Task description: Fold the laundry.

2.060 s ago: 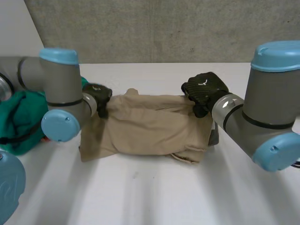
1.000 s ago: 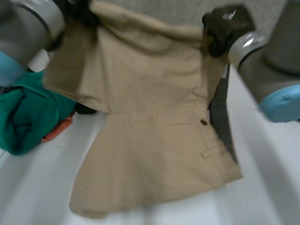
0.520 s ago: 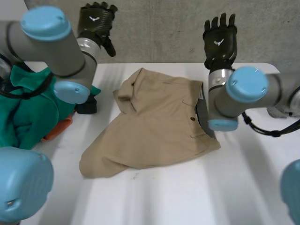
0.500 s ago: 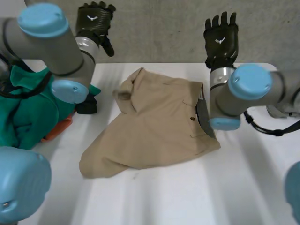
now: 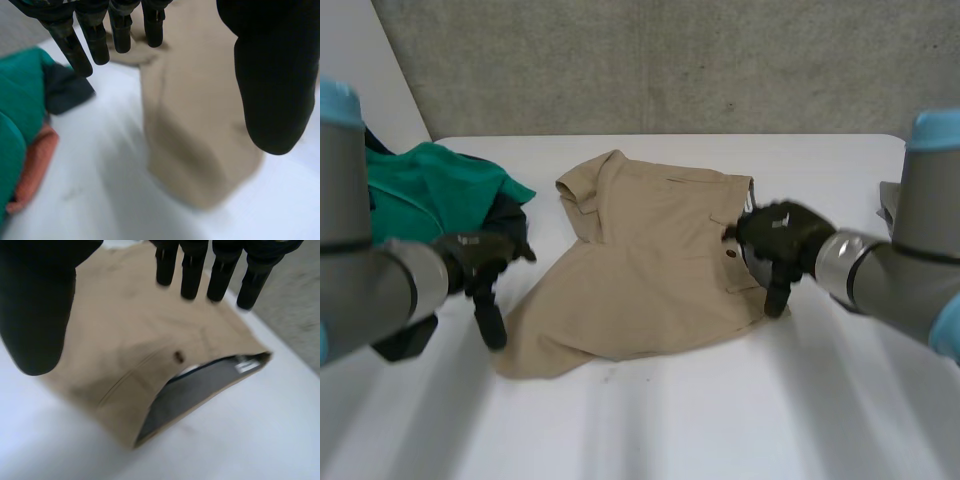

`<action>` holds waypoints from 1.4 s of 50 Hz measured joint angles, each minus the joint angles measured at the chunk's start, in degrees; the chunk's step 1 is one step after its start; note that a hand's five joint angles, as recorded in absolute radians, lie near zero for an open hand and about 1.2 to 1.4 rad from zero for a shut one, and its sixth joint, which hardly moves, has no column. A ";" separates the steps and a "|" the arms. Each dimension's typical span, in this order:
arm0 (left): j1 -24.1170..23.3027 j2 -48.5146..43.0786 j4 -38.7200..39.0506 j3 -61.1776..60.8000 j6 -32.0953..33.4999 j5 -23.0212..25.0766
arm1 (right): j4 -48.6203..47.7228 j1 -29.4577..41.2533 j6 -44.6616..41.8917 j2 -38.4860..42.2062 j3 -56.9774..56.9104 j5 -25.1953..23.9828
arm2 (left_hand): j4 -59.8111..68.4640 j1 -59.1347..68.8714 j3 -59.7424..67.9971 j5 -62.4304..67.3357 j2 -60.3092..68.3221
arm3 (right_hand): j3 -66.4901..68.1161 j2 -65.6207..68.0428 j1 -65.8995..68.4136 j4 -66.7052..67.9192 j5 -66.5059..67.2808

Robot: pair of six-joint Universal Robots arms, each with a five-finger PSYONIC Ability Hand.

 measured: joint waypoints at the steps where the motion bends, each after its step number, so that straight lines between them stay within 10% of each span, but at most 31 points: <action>1: 0.18 0.55 1.21 -2.00 0.60 0.38 | -0.84 -0.12 -0.83 0.18 1.15 -0.45 | 0.00 0.00 0.00 0.01 0.00 | 0.56 0.55 1.21 0.57 0.55; 14: 0.46 -0.96 20.62 -15.20 6.09 0.73 | -19.30 -0.49 -6.74 6.58 11.45 -2.35 | 1.33 0.22 0.12 0.22 1.06 | 16.59 16.49 17.24 16.42 15.83; 19: -0.34 -3.05 20.88 -14.73 6.10 0.05 | -22.68 -0.23 -5.52 7.05 11.69 -1.69 | 1.73 0.70 0.45 0.22 1.37 | 44.32 44.90 40.65 44.93 43.23; 35: -6.21 -7.90 26.18 -13.28 8.18 -2.99 | -33.32 1.89 6.92 -8.13 19.72 2.27 | 26.45 27.94 26.19 24.78 26.64 | 46.87 46.27 42.97 47.89 46.64; 41: -8.41 -10.05 26.96 -11.59 9.23 -5.69 | -32.73 2.97 11.36 -12.06 20.38 5.15 | 55.01 54.74 54.16 53.12 54.88 | 46.87 46.27 42.97 47.98 46.65; 50: -8.49 -4.40 25.36 -11.06 9.32 -9.10 | -28.15 3.35 8.01 -14.14 19.95 9.38 | 57.18 55.13 55.98 54.51 56.63 | 46.87 46.27 42.91 48.07 46.64; 61: -6.25 12.24 6.84 -13.77 23.93 3.48 | 4.44 2.58 -19.42 -20.29 23.21 6.49 | 57.20 55.13 55.98 54.51 56.64 | 47.11 46.27 42.97 48.08 46.66; 70: -5.05 4.96 3.46 -8.50 30.32 6.34 | 1.96 3.00 -16.78 -16.07 21.25 4.88 | 57.21 55.13 55.99 54.51 56.75 | 47.17 46.27 43.04 48.08 47.01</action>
